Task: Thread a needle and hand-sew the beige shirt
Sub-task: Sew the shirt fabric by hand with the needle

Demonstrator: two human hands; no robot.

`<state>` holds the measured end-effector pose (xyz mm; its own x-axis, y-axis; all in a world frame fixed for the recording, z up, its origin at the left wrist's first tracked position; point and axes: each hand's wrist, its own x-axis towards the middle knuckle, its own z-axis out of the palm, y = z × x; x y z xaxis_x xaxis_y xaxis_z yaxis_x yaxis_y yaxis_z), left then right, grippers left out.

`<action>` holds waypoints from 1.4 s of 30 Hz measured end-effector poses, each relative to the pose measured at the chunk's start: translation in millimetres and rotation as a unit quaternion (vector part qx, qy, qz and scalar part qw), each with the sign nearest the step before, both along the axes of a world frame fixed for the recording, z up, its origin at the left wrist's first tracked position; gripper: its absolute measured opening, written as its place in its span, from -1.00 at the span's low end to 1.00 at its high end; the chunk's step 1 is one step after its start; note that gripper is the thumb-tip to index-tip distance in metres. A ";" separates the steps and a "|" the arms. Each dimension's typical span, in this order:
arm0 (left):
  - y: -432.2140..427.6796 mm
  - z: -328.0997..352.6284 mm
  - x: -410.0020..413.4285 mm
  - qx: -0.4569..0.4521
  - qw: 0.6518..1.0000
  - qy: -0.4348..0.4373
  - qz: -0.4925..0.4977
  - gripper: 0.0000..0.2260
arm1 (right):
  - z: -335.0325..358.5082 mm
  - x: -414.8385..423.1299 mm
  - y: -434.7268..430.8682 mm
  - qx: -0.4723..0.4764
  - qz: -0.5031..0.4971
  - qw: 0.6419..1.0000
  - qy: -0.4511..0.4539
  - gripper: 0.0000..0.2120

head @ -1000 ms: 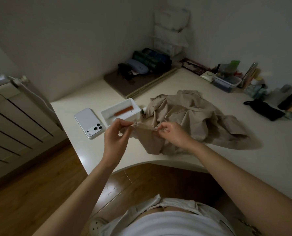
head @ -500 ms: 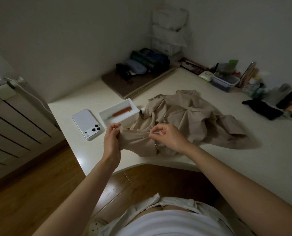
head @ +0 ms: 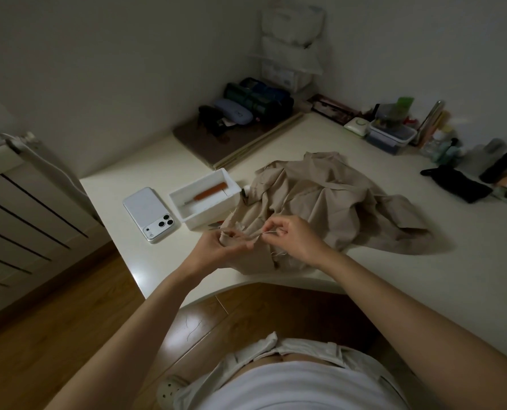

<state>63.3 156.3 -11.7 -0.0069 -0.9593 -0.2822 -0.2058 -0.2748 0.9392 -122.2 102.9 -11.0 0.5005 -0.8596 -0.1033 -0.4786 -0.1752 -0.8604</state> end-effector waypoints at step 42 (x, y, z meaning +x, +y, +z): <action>-3.5 -2.9 -12.4 -0.042 0.984 0.035 0.171 -0.86 | -0.7 14.2 19.3 -0.055 0.008 0.996 0.073 -0.76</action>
<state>51.0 152.8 -14.6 0.3047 -0.9285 -0.2120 -0.0492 -0.2377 0.9701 -108.0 122.2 -11.6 0.5016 -0.8613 -0.0815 -0.5935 -0.2740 -0.7568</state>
